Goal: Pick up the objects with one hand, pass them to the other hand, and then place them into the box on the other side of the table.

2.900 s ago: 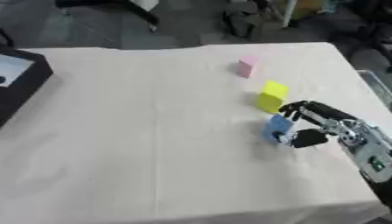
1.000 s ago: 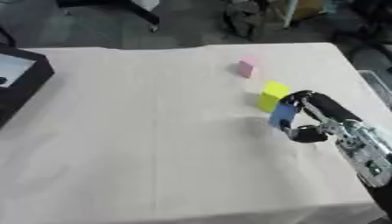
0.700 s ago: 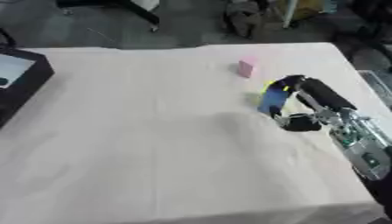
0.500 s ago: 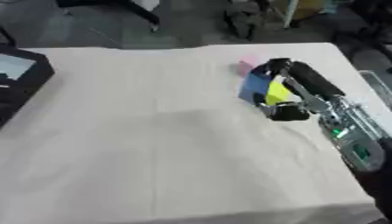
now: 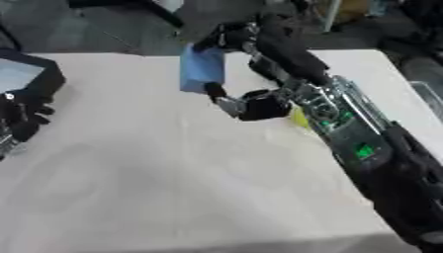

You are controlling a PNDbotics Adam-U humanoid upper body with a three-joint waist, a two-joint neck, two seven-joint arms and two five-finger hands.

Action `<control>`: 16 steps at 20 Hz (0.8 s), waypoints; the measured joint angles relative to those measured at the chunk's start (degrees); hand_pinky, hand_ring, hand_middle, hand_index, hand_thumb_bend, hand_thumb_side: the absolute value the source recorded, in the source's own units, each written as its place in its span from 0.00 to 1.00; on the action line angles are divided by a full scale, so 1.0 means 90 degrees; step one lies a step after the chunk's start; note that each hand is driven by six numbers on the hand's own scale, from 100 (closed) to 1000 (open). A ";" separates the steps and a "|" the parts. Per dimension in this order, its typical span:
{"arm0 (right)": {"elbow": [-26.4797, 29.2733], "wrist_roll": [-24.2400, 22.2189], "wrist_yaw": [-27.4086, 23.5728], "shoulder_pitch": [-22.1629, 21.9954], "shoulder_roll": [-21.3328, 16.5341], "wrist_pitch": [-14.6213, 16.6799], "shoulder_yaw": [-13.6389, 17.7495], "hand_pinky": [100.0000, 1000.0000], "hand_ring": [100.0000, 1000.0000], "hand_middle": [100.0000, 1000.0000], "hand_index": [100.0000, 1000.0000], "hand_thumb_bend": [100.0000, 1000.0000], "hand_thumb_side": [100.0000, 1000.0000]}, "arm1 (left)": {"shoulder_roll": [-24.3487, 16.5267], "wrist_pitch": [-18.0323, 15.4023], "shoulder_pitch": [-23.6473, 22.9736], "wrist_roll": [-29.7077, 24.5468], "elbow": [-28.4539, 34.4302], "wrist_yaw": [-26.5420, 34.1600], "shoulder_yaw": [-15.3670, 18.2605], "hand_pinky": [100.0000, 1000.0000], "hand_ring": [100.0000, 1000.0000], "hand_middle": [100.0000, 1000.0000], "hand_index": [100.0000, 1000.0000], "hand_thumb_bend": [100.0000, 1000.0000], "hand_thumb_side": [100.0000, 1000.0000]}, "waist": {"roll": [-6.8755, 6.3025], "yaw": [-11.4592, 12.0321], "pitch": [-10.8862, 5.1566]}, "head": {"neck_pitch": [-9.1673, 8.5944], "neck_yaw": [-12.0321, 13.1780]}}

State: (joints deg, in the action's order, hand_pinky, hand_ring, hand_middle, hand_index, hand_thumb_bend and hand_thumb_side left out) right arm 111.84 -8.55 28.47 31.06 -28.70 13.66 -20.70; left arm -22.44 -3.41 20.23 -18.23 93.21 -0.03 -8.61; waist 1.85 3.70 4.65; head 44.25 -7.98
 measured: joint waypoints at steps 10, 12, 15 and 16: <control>0.0172 -0.0023 0.0019 0.0375 0.0515 0.0338 -0.0362 0.72 0.59 0.52 0.75 0.04 0.00 | -0.0144 0.0254 0.0361 -0.0710 -0.0135 0.0954 -0.0613 0.67 0.68 0.70 0.83 0.59 0.61 | -0.0012 0.0065 0.0004 | 0.0000 0.0049; 0.0172 -0.0034 0.0038 0.0415 0.0572 0.0391 -0.0415 0.71 0.59 0.52 0.75 0.03 0.00 | -0.0180 0.0333 0.0414 -0.0842 -0.0135 0.1228 -0.0684 0.67 0.68 0.70 0.83 0.60 0.61 | -0.0023 0.0066 0.0010 | 0.0000 0.0052; 0.0172 -0.0038 0.0059 0.0426 0.0642 0.0462 -0.0462 0.71 0.59 0.52 0.75 0.04 0.00 | -0.0207 0.0454 0.0507 -0.1010 -0.0130 0.1580 -0.0791 0.67 0.68 0.69 0.83 0.60 0.60 | -0.0038 0.0068 0.0023 | 0.0000 0.0048; 0.0172 -0.0033 0.0065 0.0438 0.0655 0.0482 -0.0477 0.71 0.59 0.52 0.75 0.04 0.00 | -0.0207 0.0494 0.0534 -0.1049 -0.0127 0.1682 -0.0821 0.67 0.68 0.69 0.83 0.60 0.60 | -0.0039 0.0070 0.0027 | 0.0000 0.0040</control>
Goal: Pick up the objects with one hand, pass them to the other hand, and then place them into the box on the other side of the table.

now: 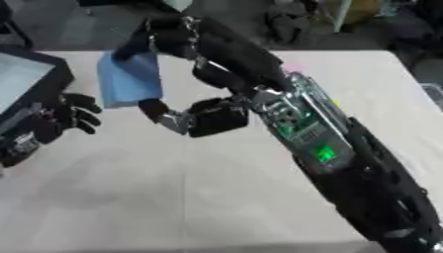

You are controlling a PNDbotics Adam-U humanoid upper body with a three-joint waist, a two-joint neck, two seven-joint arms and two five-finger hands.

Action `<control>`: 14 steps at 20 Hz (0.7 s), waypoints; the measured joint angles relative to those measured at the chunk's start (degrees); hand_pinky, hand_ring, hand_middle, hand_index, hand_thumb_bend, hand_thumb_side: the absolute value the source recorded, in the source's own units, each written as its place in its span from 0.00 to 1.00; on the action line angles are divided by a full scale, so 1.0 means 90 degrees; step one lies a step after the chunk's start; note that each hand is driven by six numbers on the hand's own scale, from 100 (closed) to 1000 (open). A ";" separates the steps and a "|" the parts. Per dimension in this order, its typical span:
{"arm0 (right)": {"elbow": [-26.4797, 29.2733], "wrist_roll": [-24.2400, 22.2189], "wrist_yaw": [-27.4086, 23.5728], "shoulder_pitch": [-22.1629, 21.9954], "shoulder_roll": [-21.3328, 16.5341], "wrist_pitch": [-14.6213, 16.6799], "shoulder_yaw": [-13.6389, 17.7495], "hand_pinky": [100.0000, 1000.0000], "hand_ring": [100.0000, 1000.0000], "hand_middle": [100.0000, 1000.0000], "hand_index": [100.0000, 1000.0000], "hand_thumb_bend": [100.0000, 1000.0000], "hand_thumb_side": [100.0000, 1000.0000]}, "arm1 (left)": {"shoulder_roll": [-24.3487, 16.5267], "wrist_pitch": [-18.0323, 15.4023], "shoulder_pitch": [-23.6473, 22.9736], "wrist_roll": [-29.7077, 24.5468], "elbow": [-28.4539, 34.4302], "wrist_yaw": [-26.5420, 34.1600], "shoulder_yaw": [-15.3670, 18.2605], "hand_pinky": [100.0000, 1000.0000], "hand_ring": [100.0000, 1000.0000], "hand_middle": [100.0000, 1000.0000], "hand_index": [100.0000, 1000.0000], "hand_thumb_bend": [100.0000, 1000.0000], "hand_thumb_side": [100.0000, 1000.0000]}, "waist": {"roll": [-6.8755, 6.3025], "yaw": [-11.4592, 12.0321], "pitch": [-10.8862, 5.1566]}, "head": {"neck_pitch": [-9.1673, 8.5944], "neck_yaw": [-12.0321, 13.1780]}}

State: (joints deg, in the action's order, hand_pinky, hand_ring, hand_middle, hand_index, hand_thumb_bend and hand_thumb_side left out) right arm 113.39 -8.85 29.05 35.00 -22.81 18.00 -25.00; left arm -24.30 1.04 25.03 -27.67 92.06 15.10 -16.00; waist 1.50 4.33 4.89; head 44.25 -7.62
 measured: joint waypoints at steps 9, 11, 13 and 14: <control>0.0000 -0.0060 0.0078 0.0120 0.0186 0.0171 -0.0189 0.70 0.59 0.52 0.74 0.03 0.00 | -0.0012 0.0250 0.0217 -0.0102 0.0171 0.0492 -0.0166 0.67 0.68 0.69 0.83 0.60 0.59 | -0.0002 0.0049 0.0016 | 0.0000 -0.0019; 0.0000 -0.0097 0.0078 0.0156 0.0231 0.0203 -0.0239 0.70 0.59 0.52 0.74 0.04 0.00 | -0.0012 0.0290 0.0287 -0.0114 0.0214 0.0543 -0.0218 0.67 0.67 0.69 0.83 0.60 0.59 | -0.0003 0.0082 0.0017 | 0.0000 -0.0035; 0.0000 -0.0139 0.0082 0.0191 0.0271 0.0243 -0.0274 0.70 0.59 0.52 0.74 0.03 0.00 | -0.0012 0.0330 0.0352 -0.0141 0.0249 0.0599 -0.0275 0.67 0.67 0.69 0.83 0.60 0.59 | -0.0005 0.0105 0.0023 | 0.0000 -0.0050; 0.0000 -0.0157 0.0097 0.0209 0.0276 0.0263 -0.0290 0.70 0.59 0.52 0.74 0.04 0.00 | -0.0012 0.0349 0.0380 -0.0158 0.0272 0.0624 -0.0308 0.67 0.67 0.69 0.83 0.60 0.59 | -0.0007 0.0119 0.0027 | 0.0000 -0.0058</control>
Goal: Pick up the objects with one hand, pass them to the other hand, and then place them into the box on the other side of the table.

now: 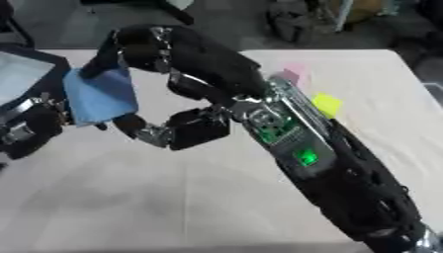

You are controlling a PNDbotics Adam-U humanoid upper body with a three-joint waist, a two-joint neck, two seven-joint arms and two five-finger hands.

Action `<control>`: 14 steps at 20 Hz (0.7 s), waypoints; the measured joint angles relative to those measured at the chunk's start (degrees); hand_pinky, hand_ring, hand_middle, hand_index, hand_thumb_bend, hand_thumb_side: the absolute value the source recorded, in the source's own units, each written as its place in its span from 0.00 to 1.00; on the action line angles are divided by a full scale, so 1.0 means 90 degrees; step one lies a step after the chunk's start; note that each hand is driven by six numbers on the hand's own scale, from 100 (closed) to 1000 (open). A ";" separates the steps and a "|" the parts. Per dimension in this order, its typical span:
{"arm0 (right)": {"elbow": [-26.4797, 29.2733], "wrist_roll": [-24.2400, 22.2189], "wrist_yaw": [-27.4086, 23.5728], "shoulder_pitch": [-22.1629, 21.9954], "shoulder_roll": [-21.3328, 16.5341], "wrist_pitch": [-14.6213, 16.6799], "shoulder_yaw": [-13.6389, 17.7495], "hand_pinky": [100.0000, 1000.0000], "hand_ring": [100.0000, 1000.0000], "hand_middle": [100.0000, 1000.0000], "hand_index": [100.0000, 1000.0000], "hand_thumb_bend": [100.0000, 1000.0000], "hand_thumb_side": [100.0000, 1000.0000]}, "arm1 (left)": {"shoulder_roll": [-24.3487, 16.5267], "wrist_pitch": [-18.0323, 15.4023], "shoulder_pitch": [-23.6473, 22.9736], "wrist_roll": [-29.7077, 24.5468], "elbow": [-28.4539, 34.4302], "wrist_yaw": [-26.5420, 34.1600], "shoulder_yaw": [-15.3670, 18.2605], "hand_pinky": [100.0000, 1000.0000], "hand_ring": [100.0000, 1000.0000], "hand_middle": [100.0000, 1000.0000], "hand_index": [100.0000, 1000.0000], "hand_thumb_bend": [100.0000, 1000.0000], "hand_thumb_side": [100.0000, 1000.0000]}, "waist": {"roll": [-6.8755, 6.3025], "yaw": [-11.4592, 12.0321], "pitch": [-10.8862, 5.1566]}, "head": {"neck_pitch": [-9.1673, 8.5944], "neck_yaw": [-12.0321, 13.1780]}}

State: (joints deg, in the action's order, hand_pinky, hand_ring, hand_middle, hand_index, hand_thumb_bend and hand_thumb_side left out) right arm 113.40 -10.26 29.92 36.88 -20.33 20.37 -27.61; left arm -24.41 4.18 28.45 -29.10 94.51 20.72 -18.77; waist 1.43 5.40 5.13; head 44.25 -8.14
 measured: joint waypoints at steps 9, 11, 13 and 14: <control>-0.0005 0.0022 0.0420 0.0106 0.0014 0.0296 -0.0054 0.71 0.59 0.52 0.74 0.06 0.00 | -0.0007 0.0111 0.0088 -0.0133 0.0077 0.0044 -0.0174 0.67 0.67 0.69 0.82 0.61 0.59 | -0.0008 0.0081 0.0044 | 0.0000 -0.0031; -0.0019 0.0052 0.0525 0.0106 0.0032 0.0363 -0.0080 0.69 0.60 0.53 0.75 0.06 0.00 | -0.0008 0.0121 0.0089 -0.0151 0.0078 0.0046 -0.0195 0.67 0.67 0.69 0.82 0.61 0.59 | -0.0009 0.0094 0.0051 | 0.0000 -0.0033; -0.0058 0.0074 0.0623 0.0106 0.0047 0.0424 -0.0082 0.69 0.60 0.53 0.75 0.06 0.00 | -0.0011 0.0126 0.0089 -0.0168 0.0078 0.0051 -0.0197 0.67 0.67 0.69 0.82 0.61 0.58 | -0.0010 0.0100 0.0052 | 0.0000 -0.0038; -0.0084 0.0089 0.0664 0.0106 0.0047 0.0446 -0.0082 0.69 0.60 0.53 0.75 0.06 0.00 | -0.0013 0.0128 0.0089 -0.0181 0.0078 0.0056 -0.0198 0.67 0.67 0.69 0.82 0.61 0.58 | -0.0012 0.0100 0.0053 | 0.0000 -0.0042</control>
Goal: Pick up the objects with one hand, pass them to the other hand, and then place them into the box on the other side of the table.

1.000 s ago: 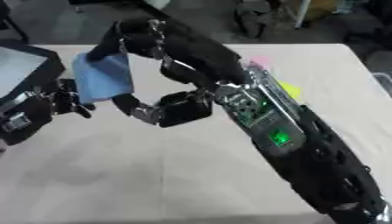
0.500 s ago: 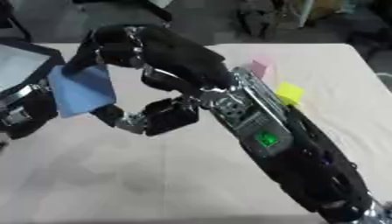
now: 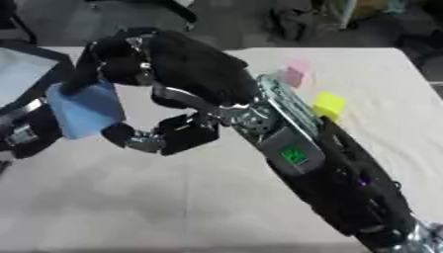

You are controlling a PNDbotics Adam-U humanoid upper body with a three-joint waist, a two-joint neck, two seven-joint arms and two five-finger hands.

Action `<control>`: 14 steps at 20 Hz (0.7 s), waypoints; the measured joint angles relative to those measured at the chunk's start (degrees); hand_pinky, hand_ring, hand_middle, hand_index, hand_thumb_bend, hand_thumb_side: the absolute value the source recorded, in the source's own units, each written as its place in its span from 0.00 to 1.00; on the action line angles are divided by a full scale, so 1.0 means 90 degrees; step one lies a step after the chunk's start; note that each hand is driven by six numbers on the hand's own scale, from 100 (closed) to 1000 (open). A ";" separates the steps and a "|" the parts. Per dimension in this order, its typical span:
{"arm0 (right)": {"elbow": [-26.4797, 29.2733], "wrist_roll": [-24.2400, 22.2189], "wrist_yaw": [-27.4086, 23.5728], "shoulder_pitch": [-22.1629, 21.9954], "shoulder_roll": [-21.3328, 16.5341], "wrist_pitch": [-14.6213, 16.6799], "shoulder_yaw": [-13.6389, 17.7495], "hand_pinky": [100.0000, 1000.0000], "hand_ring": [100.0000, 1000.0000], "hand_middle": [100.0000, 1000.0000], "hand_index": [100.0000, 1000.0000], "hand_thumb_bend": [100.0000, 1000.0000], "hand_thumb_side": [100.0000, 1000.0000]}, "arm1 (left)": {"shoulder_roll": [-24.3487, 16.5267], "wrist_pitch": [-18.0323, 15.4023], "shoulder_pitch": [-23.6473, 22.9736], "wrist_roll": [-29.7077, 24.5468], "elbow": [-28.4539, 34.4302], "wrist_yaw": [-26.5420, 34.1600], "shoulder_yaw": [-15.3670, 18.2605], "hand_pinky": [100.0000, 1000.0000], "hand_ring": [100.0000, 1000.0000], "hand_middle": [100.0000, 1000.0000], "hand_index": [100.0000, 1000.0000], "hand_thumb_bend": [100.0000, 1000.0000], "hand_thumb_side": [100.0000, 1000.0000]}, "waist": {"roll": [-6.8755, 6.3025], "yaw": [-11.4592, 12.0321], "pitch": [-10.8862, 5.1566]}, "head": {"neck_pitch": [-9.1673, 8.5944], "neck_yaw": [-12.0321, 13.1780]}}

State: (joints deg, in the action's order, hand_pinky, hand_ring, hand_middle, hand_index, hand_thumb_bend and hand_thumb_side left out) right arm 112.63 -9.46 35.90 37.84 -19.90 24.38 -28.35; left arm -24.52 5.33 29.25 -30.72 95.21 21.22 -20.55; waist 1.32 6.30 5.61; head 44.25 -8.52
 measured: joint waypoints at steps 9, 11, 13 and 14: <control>-0.0336 0.0140 0.0362 -0.0003 0.0008 0.0189 0.0003 0.69 0.60 0.53 0.75 0.06 0.00 | -0.0024 0.0043 0.0000 -0.0064 0.0000 0.0125 -0.0022 0.67 0.67 0.68 0.82 0.61 0.57 | -0.0025 0.0000 0.0023 | 0.0000 -0.0037; -0.0405 0.0179 0.0425 -0.0005 0.0008 0.0221 0.0003 0.69 0.60 0.53 0.75 0.06 0.00 | -0.0025 0.0051 -0.0001 -0.0072 0.0000 0.0161 -0.0034 0.67 0.67 0.68 0.82 0.62 0.57 | -0.0026 0.0000 0.0030 | 0.0000 -0.0052; -0.0479 0.0221 0.0479 -0.0006 0.0009 0.0246 0.0003 0.69 0.60 0.53 0.75 0.06 0.00 | -0.0025 0.0057 -0.0001 -0.0079 0.0000 0.0186 -0.0039 0.67 0.67 0.68 0.82 0.62 0.57 | -0.0029 0.0001 0.0038 | 0.0000 -0.0072; -0.0515 0.0244 0.0507 -0.0006 0.0014 0.0255 0.0003 0.69 0.60 0.53 0.75 0.06 0.00 | -0.0025 0.0060 -0.0001 -0.0082 0.0000 0.0215 -0.0042 0.67 0.67 0.68 0.82 0.62 0.57 | -0.0032 0.0003 0.0038 | 0.0000 -0.0077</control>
State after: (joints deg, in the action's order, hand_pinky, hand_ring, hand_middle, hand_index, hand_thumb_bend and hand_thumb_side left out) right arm 108.00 -7.27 40.47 37.78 -19.77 26.68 -28.32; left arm -24.75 5.87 29.24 -31.46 95.21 23.16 -20.93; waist 1.04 6.33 5.96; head 44.25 -9.22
